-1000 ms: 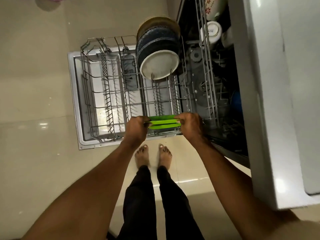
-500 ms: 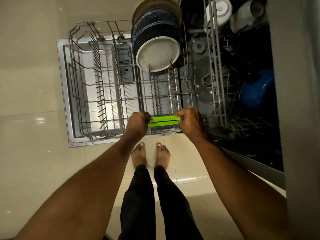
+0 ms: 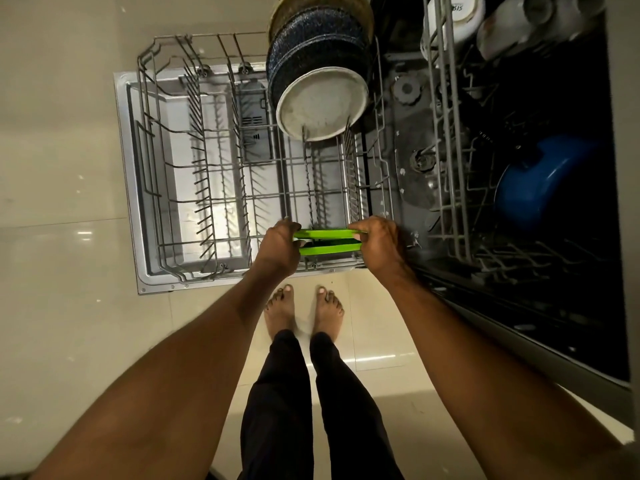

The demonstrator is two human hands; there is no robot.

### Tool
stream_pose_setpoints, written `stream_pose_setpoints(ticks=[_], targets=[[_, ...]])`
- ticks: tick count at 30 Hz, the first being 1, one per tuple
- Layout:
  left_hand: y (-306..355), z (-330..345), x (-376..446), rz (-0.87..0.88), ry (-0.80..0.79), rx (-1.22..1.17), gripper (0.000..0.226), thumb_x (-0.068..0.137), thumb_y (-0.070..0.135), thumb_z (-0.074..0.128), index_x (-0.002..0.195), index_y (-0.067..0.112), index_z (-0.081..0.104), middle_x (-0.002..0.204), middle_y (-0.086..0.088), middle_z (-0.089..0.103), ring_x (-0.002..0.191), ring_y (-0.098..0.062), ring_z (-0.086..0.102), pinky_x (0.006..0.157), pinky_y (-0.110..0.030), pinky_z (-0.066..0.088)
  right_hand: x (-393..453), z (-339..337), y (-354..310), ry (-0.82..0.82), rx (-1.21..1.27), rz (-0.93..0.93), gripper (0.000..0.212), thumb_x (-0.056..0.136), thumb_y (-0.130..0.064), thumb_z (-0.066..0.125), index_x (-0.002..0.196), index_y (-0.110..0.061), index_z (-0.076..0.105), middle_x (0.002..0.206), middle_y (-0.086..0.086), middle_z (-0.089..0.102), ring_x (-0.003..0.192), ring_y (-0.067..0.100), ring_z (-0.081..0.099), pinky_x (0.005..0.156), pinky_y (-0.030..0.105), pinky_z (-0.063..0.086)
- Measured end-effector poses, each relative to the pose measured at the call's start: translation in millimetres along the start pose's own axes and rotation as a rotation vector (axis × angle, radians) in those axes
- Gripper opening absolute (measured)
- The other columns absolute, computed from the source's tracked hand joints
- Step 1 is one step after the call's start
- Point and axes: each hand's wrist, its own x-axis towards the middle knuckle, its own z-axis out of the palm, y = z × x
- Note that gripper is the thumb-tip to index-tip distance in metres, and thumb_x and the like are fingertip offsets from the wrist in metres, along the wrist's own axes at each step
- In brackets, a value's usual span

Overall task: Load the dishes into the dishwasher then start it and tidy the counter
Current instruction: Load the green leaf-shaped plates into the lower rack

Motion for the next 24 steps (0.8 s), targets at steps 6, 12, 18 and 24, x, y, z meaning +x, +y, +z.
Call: stream_pose_setpoints(ticks=[6, 12, 18, 24], targets=[[-2, 1, 0, -0.016, -0.082, -0.037, 0.054, 0.097, 0.006, 0.059, 0.147, 0.0, 0.042, 0.158, -0.018, 0.032, 0.148, -0.031, 0.028, 0.12, -0.027, 0.019, -3, 17, 7, -0.044, -0.208, 0.005, 0.057, 0.091, 0.007, 0.059, 0.145, -0.013, 0.053, 0.146, 0.014, 0.051, 0.135, 0.031, 0.045, 0.113, 0.04, 0.042], [1, -3, -9, -0.018, 0.022, -0.027, 0.035, 0.092, 0.003, 0.06, 0.127, 0.001, 0.061, 0.124, -0.02, 0.065, 0.114, -0.036, 0.061, 0.091, -0.029, 0.046, -35, 16, -5, -0.023, -0.315, 0.088, 0.067, 0.098, -0.01, 0.052, 0.159, -0.01, 0.024, 0.166, 0.014, 0.019, 0.154, 0.03, 0.014, 0.125, 0.045, 0.02], [3, -6, -14, -0.022, 0.025, -0.038, 0.047, 0.093, 0.005, 0.06, 0.14, 0.006, 0.054, 0.138, -0.013, 0.059, 0.125, -0.03, 0.058, 0.102, -0.024, 0.041, -31, 21, -9, -0.189, -0.2, 0.177, 0.082, 0.099, -0.011, 0.051, 0.16, -0.008, -0.003, 0.167, 0.011, -0.014, 0.155, 0.028, -0.008, 0.127, 0.043, 0.011], [4, -8, -11, 0.007, -0.048, 0.007, 0.054, 0.097, 0.007, 0.055, 0.149, 0.002, 0.041, 0.156, -0.015, 0.037, 0.146, -0.027, 0.033, 0.117, -0.025, 0.022, -25, 16, -7, -0.314, -0.184, 0.181, 0.09, 0.102, -0.031, 0.053, 0.158, -0.005, -0.014, 0.163, 0.014, -0.026, 0.152, 0.029, -0.02, 0.126, 0.04, -0.003]])
